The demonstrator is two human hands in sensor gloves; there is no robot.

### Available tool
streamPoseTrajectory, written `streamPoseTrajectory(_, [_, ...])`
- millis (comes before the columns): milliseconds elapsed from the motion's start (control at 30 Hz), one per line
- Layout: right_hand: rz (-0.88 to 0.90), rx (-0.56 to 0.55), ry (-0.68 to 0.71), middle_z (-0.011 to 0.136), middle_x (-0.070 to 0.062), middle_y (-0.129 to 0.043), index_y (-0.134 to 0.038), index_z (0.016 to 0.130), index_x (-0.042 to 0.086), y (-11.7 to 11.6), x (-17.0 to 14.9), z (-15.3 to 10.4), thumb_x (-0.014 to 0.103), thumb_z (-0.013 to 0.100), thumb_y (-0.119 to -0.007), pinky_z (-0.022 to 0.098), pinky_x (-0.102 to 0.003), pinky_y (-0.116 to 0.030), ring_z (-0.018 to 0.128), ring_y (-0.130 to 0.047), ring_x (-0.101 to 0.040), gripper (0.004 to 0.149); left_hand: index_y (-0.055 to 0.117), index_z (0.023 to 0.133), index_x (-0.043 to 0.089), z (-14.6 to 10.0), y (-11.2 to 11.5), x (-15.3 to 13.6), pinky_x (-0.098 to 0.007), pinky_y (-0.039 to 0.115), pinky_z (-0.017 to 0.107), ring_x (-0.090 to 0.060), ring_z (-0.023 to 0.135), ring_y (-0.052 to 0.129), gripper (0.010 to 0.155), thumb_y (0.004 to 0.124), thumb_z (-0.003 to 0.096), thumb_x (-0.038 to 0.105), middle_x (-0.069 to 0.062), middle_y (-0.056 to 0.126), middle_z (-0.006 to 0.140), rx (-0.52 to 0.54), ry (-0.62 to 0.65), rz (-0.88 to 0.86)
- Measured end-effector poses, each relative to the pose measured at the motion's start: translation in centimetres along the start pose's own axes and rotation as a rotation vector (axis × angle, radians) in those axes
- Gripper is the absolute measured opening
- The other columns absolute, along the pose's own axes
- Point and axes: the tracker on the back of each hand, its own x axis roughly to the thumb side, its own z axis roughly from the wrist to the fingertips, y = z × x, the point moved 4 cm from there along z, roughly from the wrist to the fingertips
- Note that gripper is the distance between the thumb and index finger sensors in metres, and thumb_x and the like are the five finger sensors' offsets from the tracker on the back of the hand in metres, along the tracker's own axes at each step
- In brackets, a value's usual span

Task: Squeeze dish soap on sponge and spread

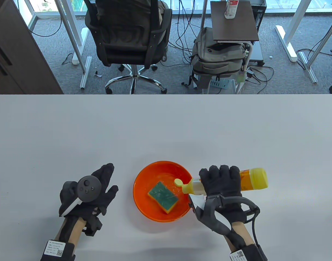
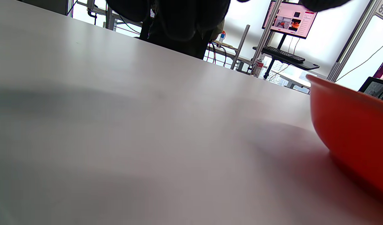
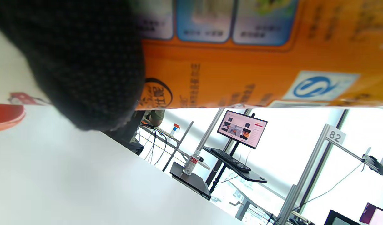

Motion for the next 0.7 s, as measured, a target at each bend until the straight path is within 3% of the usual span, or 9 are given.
streamPoseTrajectory(267, [-0.011, 0.011, -0.068, 0.090, 0.016, -0.083, -0.083, 0.084, 0.050, -0.2, -1.4, 0.5, 0.032, 0.019, -0.111, 0.076, -0.055, -0.055, 0.087, -0.083, -0.020, 0.074, 0.040, 0.109, 0.031, 0.0, 0.2, 0.3, -0.058, 0.055, 0.082, -0.027, 0.111, 0.069, 0.077, 0.067, 0.0418, 0.057, 0.001, 0.055, 0.117, -0.006, 0.003, 0.003])
streamPoseTrajectory(700, [0.009, -0.026, 0.019, 0.090, 0.014, -0.083, -0.082, 0.086, 0.048, 1.1, 4.1, 2.9, 0.034, 0.019, -0.111, 0.074, -0.054, -0.057, 0.086, -0.084, -0.021, 0.075, 0.040, 0.109, 0.031, 0.0, 0.0, 0.1, -0.058, 0.055, 0.082, -0.027, 0.111, 0.069, 0.077, 0.067, 0.0419, 0.057, 0.001, 0.055, 0.117, 0.003, -0.001, -0.006])
